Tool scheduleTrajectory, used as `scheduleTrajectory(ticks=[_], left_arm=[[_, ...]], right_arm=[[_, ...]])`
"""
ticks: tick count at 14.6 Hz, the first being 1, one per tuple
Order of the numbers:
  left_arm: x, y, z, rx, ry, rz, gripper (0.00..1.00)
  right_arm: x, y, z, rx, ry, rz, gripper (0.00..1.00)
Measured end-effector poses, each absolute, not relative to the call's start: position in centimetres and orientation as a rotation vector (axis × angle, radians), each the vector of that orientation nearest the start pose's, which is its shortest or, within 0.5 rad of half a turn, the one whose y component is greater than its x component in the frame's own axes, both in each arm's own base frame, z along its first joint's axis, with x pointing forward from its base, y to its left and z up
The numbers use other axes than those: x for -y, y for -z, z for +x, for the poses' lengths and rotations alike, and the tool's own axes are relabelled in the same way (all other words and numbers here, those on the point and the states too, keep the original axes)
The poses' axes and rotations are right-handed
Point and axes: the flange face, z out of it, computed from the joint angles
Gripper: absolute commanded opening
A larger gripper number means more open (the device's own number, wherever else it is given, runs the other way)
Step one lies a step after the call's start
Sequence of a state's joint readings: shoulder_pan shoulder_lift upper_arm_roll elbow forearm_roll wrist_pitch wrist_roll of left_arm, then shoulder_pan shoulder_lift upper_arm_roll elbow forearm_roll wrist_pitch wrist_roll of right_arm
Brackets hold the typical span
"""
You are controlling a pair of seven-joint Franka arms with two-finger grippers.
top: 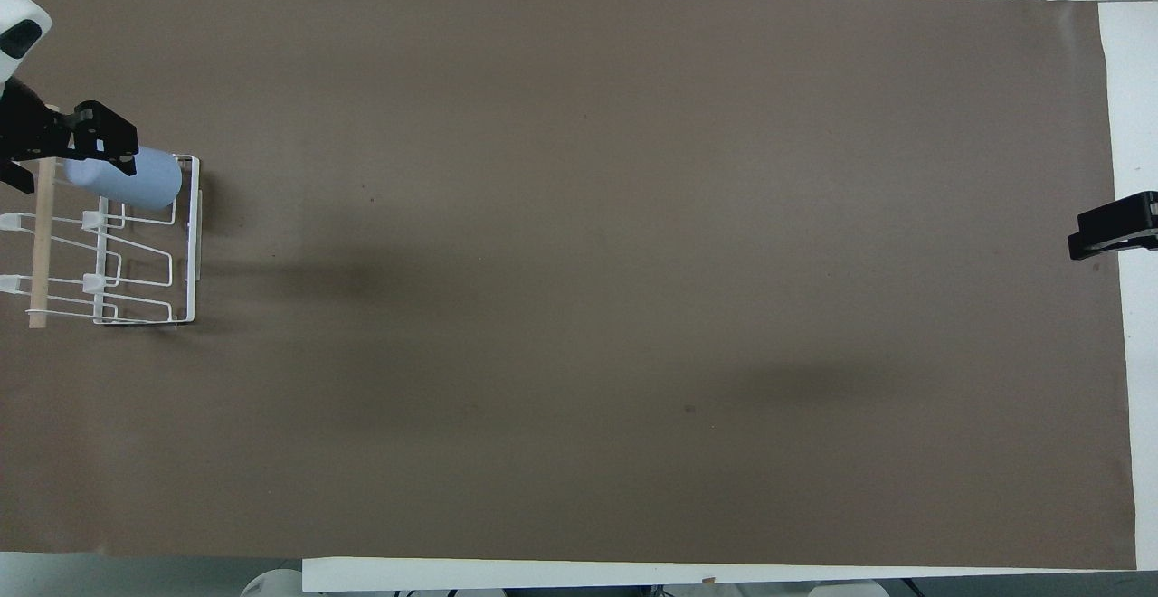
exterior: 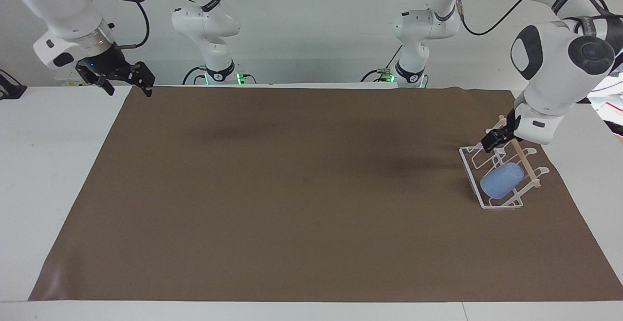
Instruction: Hang cup on cup holder
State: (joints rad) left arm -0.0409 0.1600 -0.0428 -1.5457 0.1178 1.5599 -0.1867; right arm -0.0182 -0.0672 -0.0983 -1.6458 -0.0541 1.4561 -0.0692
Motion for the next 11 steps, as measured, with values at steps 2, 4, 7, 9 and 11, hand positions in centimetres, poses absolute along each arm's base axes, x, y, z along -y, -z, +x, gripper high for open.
scheduleTrajectory(ticks=[2,4,7,9,11], left_arm=[[3.8,-57.1,57.7,0.111,-0.199,-3.029,1.00],[4.2,-60.1,55.5,0.100,-0.161,-3.064,1.00],[5.1,-62.2,54.0,0.060,-0.078,-3.082,1.00],[5.9,-61.9,54.1,0.037,-0.079,-3.089,1.00],[6.7,-61.2,54.4,0.021,-0.104,-3.117,1.00]], right_arm=[[6.8,-61.6,51.6,-0.079,-0.201,-3.170,0.99],[6.8,-61.6,51.6,-0.078,-0.201,-3.170,0.99],[6.8,-61.6,51.6,-0.078,-0.201,-3.170,0.99],[6.8,-61.6,51.6,-0.078,-0.201,-3.170,0.99],[6.8,-61.6,51.6,-0.078,-0.201,-3.170,0.99]])
